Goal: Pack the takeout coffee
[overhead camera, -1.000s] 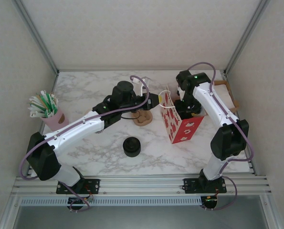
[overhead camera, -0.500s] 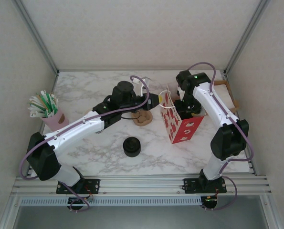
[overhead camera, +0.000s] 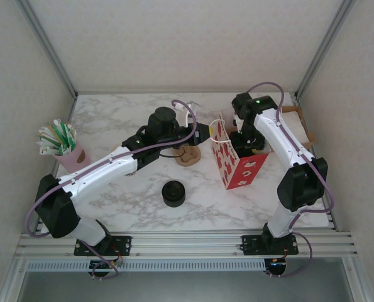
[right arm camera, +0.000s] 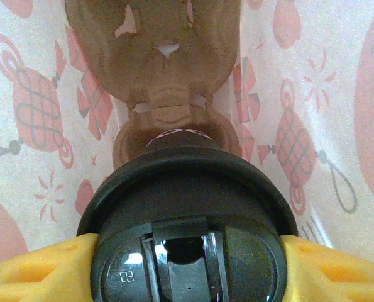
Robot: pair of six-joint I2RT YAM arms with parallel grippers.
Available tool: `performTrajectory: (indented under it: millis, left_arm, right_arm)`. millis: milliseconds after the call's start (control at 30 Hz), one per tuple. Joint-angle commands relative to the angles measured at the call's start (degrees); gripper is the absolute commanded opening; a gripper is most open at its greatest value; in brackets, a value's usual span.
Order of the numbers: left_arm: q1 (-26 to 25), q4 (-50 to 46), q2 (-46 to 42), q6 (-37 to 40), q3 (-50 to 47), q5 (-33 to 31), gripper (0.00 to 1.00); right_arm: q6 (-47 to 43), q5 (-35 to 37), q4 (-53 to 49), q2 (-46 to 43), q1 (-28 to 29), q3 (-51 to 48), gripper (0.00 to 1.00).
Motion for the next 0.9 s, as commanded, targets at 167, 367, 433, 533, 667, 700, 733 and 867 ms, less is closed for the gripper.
performTrajectory:
  millis: [167, 367, 433, 533, 667, 700, 733, 867]
  left_arm:
    - [-0.5, -0.44, 0.44, 1.25, 2.22, -0.26, 0.02]
    - [-0.5, -0.47, 0.36, 1.28, 2.4, -0.22, 0.02]
    - [-0.5, -0.45, 0.49, 1.26, 2.4, -0.09, 0.02]
    - [-0.5, 0.06, 0.79, 1.17, 2.45, 0.31, 0.02]
    - [-0.51, -0.13, 1.24, 1.32, 2.75, 0.79, 0.02]
    - [-0.5, -0.21, 1.11, 1.41, 2.66, 0.8, 0.02]
    - [-0.5, -0.29, 1.01, 1.45, 2.58, 0.59, 0.02]
    - [-0.52, -0.16, 0.71, 1.43, 2.48, 0.6, 0.03]
  right_arm:
    - [-0.09, 0.06, -0.53, 0.39, -0.32, -0.01, 0.66]
    - [0.05, 0.13, -2.02, -0.16, -0.26, 0.24, 0.66]
    - [0.06, 0.07, -2.37, -0.72, -0.24, -0.18, 0.67]
    - [0.06, -0.46, -2.47, -0.85, -0.35, -0.57, 0.67]
    - [0.23, -0.57, -2.65, -0.31, -0.27, -0.86, 0.67]
    - [0.23, -0.5, -2.6, -0.19, -0.33, -0.91, 0.67]
    - [0.23, -0.43, -2.65, -0.13, -0.23, -0.86, 0.67]
    - [0.41, -0.02, -3.18, 0.7, -0.29, -0.29, 0.67]
